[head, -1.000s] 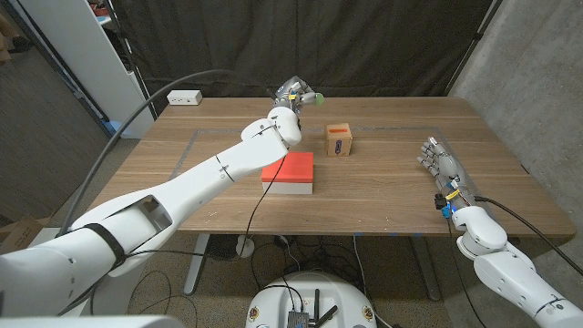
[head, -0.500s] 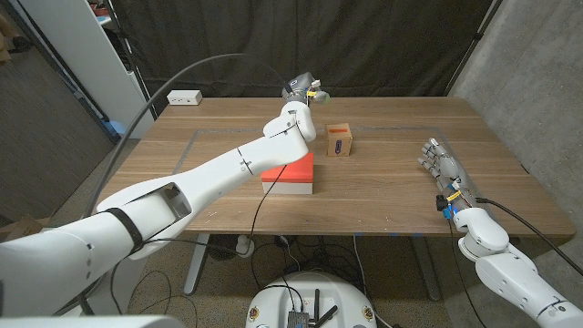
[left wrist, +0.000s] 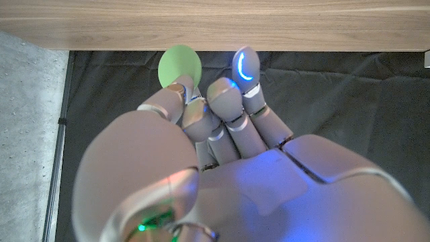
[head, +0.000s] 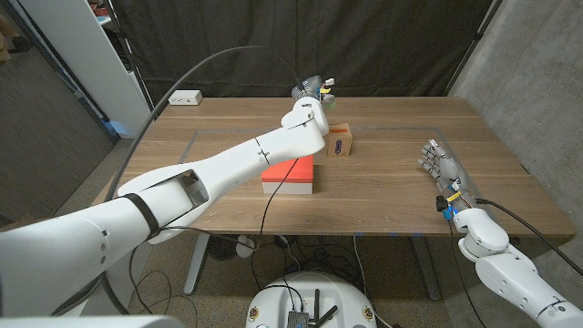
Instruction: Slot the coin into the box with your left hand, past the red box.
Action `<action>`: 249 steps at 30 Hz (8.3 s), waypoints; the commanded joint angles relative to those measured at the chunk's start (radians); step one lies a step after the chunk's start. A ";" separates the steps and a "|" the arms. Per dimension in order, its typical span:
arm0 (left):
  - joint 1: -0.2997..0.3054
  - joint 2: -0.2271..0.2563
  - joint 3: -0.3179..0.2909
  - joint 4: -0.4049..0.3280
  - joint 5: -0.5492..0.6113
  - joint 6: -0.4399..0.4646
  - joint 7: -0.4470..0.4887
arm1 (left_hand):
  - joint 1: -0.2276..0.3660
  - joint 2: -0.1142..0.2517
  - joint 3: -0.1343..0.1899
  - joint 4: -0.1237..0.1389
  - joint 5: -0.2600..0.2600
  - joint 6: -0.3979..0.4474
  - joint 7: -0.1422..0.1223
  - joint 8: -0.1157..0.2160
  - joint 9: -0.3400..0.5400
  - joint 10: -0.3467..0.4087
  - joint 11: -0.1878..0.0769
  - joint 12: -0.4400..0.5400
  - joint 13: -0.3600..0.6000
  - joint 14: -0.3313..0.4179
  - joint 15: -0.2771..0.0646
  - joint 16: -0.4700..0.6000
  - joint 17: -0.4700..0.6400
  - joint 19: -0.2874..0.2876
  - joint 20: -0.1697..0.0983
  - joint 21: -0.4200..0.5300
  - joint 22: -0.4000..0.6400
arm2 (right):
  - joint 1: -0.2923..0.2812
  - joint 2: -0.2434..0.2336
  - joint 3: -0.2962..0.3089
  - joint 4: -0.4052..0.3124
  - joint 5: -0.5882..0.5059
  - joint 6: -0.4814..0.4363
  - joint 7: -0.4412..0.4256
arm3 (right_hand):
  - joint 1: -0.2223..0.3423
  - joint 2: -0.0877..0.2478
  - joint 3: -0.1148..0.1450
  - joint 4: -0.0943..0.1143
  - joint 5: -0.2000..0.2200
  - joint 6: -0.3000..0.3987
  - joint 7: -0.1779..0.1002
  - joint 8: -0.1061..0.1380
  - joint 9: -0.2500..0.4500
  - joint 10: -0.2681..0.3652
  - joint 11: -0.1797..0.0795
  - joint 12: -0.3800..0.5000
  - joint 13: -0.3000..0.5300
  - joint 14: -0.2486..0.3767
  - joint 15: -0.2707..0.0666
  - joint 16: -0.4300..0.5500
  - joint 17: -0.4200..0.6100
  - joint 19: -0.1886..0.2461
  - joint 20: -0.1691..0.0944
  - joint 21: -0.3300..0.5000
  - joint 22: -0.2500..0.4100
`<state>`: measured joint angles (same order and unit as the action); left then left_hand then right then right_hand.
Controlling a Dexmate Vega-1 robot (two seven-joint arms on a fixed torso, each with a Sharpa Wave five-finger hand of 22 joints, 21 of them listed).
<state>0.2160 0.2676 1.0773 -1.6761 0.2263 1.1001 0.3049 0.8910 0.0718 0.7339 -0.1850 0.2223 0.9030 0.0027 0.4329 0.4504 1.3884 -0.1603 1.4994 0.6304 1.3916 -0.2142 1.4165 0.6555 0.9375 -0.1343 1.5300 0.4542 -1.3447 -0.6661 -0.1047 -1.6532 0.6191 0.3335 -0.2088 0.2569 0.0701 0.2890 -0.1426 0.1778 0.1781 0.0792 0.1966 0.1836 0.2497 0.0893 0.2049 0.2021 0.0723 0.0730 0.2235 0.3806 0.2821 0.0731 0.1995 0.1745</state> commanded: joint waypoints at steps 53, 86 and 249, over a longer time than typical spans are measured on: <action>-0.190 -0.302 0.242 0.455 -0.054 0.100 -0.009 | 0.013 -0.008 0.003 0.003 0.010 0.144 0.067 -0.007 0.018 0.002 -0.013 -0.007 0.004 0.004 0.003 -0.004 -0.019 -0.013 -0.080 0.009 -0.002 | 0.004 0.002 0.001 0.027 0.014 0.022 0.015 | 0.001 0.004 0.005 -0.003 0.006 0.012 0.001 0.001 0.004 0.009 -0.004 0.004 0.006 0.007 0.001 0.008 0.001 0.004 0.007 0.001 0.003; -0.128 -0.322 0.201 0.504 -0.032 0.037 0.038 | 0.013 -0.012 0.004 0.003 0.014 0.148 0.064 -0.015 0.023 -0.001 -0.015 -0.004 0.017 0.002 0.004 -0.004 -0.016 -0.013 -0.080 0.008 -0.004 | 0.011 0.014 -0.002 0.048 0.016 0.032 0.017 | 0.000 0.004 0.006 -0.003 0.005 0.011 0.000 0.001 0.004 0.010 -0.004 0.004 0.007 0.007 0.001 0.008 0.001 0.004 0.007 0.001 0.003; 0.429 0.393 -0.364 -0.297 -0.177 -0.678 0.004 | -0.530 -0.099 -0.016 0.024 -0.029 -0.465 0.073 -0.258 -0.182 -1.041 0.186 -1.115 -0.440 -1.070 0.179 -1.015 -0.474 -0.839 0.081 -0.577 -0.292 | 0.023 0.024 -0.050 -0.079 -0.116 0.014 -0.071 | 0.003 0.000 0.007 -0.007 0.006 0.015 -0.007 0.001 0.004 -0.006 -0.007 -0.004 0.006 0.033 -0.040 0.017 -0.001 0.047 -0.043 0.013 0.001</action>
<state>0.4444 0.4848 0.9338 -1.8792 0.1889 0.8287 0.3725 0.3806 -0.0223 0.7343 -0.1639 0.1994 0.4642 0.0726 0.1774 0.2786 0.3760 0.0217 0.4064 0.1905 0.3520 -0.0407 0.4192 0.1786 0.1187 -0.0375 0.9754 0.1628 -1.3284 -0.6524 -0.1348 -1.7022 0.5333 0.3395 -0.2740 0.2569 0.0701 0.2924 -0.1460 0.1778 0.1880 0.0799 0.1966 0.1835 0.2571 0.0858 0.2049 0.2067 0.0975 0.0406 0.2331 0.3808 0.3178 0.0337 0.2073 0.1739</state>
